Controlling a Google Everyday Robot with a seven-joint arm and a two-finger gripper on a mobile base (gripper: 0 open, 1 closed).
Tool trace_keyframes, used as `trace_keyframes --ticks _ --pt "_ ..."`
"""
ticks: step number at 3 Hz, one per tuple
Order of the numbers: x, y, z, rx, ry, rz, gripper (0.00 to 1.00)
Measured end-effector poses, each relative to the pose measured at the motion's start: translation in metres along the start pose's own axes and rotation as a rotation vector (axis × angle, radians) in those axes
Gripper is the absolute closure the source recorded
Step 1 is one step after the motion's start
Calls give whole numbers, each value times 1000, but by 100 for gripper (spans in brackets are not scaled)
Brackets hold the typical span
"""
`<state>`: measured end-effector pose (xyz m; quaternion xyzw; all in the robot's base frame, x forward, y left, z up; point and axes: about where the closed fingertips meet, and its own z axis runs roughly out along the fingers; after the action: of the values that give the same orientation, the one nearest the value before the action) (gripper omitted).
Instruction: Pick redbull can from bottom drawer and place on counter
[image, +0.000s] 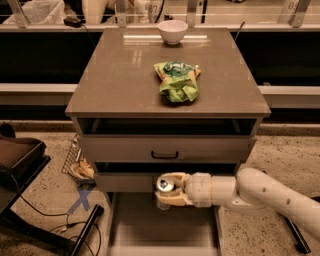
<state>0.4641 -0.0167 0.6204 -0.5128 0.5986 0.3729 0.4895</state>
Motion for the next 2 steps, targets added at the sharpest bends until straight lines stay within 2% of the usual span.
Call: trace_keyframes --ticks 1,2 --pt "-61 -19 -15 51 -21 27 100" --pt "-128 -36 -25 70 -39 27 100"
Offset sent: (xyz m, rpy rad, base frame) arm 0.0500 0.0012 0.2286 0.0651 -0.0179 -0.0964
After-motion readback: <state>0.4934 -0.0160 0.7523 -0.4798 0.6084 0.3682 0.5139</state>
